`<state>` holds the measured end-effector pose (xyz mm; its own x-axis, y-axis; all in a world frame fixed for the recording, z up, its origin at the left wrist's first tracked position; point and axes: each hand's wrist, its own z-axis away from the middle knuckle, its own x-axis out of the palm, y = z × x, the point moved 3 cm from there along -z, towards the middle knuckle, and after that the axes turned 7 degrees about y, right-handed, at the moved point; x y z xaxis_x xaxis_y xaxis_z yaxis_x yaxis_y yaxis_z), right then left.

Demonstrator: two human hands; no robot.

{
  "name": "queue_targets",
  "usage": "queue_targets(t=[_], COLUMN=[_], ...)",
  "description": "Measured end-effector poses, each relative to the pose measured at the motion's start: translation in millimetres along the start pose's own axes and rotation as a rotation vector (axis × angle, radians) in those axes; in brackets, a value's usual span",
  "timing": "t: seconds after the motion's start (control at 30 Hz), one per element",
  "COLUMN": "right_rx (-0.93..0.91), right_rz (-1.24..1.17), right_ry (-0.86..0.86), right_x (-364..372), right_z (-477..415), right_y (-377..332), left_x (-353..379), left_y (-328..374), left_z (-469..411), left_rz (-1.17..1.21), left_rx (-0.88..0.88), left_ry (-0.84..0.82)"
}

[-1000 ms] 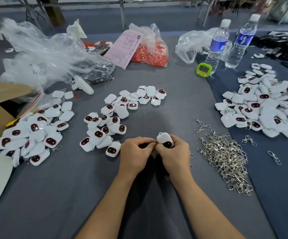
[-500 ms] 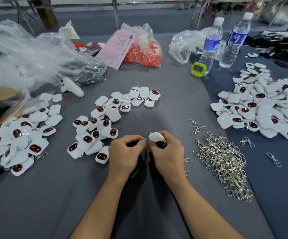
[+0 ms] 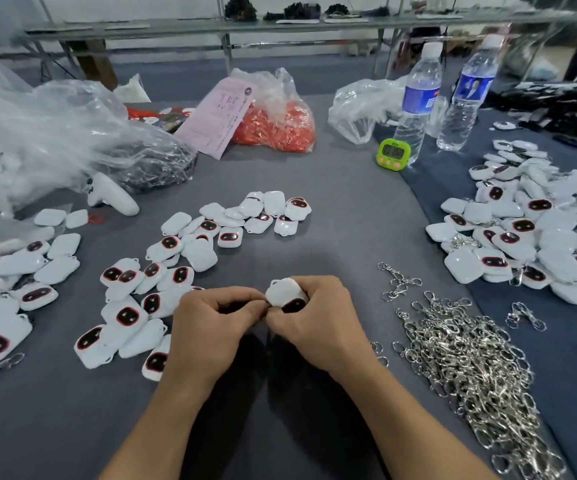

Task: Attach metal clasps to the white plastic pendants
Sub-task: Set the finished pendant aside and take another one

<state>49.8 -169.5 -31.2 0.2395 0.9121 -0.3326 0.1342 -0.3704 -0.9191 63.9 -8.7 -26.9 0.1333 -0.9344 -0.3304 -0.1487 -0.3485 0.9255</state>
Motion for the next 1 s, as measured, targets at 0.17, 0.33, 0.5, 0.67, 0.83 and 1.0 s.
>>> queue_targets(t=[0.17, 0.33, 0.5, 0.67, 0.83, 1.0], right_rx=[0.063, 0.037, 0.037, 0.046, 0.076, 0.03], right_rz=[-0.127, -0.201, -0.238, -0.273, -0.294, -0.305], right_ry=[-0.014, -0.051, -0.154, -0.169, -0.215, -0.276], right_x=[-1.2, -4.6, -9.1, -9.0, -9.9, -10.2], right_z=[-5.3, -7.0, -8.1, -6.7, -4.7, -3.0], right_y=[6.9, 9.1, 9.6, 7.4, 3.3, -0.3], left_x=[1.2, 2.3, 0.9, 0.8, 2.7, 5.4], left_y=[-0.3, 6.0, 10.8, 13.3, 12.0, 9.0], left_z=[-0.4, 1.3, 3.2, 4.2, 5.3, 3.8], left_rz=[0.142, 0.108, 0.059, 0.1, 0.132, 0.158], left_rx=[-0.114, -0.126, -0.063, -0.061, -0.085, -0.125], left_ry=[-0.076, -0.16, -0.19, -0.205, -0.222, -0.223])
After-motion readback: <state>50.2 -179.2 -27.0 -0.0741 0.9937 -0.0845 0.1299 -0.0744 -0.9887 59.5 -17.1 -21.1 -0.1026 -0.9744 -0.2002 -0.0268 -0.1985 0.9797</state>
